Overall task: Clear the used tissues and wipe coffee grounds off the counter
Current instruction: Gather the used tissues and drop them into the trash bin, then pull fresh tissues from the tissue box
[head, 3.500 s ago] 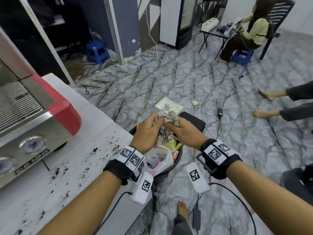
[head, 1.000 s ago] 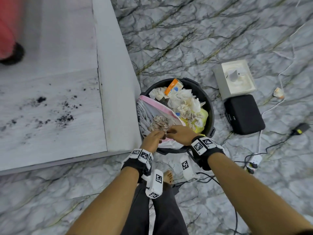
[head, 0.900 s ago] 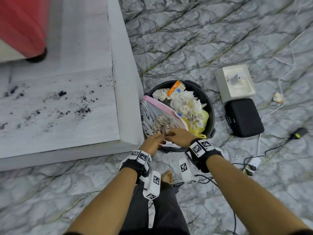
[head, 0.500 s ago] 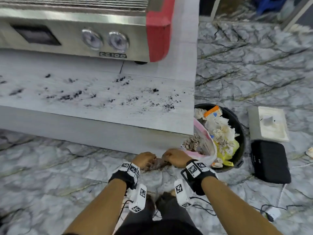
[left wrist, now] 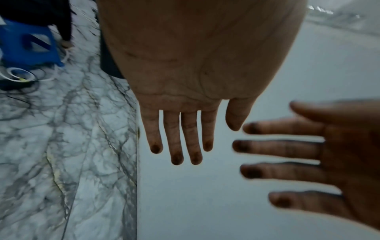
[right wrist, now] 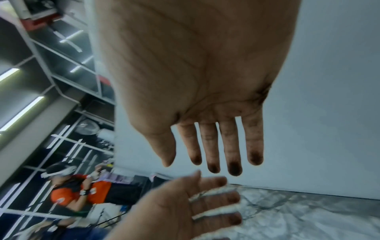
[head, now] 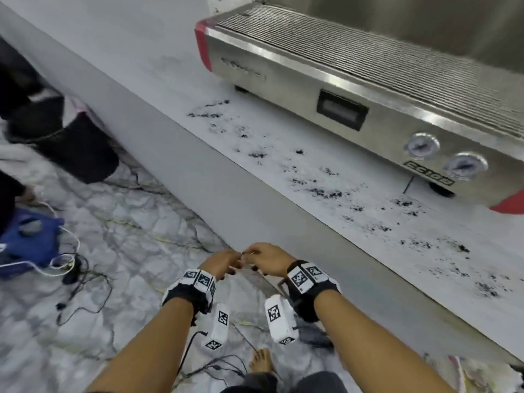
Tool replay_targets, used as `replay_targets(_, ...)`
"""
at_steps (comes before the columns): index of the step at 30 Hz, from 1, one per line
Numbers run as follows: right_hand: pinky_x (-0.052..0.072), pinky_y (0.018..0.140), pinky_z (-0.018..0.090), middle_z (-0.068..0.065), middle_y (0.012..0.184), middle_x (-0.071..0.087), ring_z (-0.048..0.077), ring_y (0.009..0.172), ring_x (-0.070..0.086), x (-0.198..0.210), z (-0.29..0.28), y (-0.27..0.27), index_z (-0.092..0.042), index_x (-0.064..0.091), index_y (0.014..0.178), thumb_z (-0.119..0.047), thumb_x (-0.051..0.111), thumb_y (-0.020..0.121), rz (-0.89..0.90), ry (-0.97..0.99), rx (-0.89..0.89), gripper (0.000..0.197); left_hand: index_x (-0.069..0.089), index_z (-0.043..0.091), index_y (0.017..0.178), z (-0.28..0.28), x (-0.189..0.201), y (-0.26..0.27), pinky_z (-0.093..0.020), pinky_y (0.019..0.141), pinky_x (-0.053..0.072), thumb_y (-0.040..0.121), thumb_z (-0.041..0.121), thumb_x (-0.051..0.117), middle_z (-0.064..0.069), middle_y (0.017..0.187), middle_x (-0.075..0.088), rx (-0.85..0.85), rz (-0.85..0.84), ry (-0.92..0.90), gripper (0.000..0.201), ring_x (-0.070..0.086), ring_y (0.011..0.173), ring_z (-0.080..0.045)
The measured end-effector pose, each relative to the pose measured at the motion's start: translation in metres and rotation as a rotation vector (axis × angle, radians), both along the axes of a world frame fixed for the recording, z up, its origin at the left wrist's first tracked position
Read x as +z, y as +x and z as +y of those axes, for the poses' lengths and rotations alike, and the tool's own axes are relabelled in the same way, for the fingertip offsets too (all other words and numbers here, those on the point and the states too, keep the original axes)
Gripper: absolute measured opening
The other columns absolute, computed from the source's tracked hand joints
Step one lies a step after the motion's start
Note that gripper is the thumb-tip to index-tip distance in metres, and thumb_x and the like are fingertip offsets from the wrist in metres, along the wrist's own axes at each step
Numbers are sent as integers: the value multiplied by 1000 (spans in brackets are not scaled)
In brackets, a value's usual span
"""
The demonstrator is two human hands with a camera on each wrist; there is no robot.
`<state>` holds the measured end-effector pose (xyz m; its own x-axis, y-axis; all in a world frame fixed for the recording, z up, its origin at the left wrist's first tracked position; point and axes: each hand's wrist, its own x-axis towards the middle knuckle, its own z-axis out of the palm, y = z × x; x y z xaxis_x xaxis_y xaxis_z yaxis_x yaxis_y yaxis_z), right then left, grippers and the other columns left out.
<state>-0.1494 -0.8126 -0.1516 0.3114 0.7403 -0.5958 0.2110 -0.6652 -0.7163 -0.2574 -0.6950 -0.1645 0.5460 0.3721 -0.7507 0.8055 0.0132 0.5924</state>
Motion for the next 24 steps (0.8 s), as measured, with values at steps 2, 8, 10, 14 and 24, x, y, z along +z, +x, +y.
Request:
replay_targets(2,44,81,30,6,125,63,24,112,60,17,45,-4,-15,60,123,-40,55,92,-16,62,46,40,62,21,93,30,7,-20,-28,63,36,73,52,52,-5,96,67,67,-4,2,38,56,75,-17)
replay_targets(8,48,79,32,7,117,66,25,103,66,76,158,-7,-15,60,118,-37,57,91,-19,229,133,35,61,19,93,106,16,-66,-26,62,33,92,37,47,-7,99,64,234,-5,14,22,51,80,-21)
replay_targets(10,48,78,31,7,116,67,25,102,66,94,189,-7,-14,61,116,-35,57,91,-34,289,151,33,61,19,93,130,22,-74,-26,61,32,93,35,47,-6,98,63,277,-18,25,21,51,78,-19)
replay_targets(14,50,88,38,8,115,67,25,102,66,117,245,-2,-13,62,115,-35,57,92,-73,361,196,32,61,17,105,183,43,-75,-28,65,37,94,36,46,-5,103,67,313,-91,99,26,56,80,-18)
replay_targets(24,49,94,38,5,121,65,23,109,61,131,371,29,-15,61,119,-36,58,90,-134,354,311,36,60,12,108,341,127,-20,-11,53,42,95,21,47,-6,95,64,353,-340,341,20,57,75,-12)
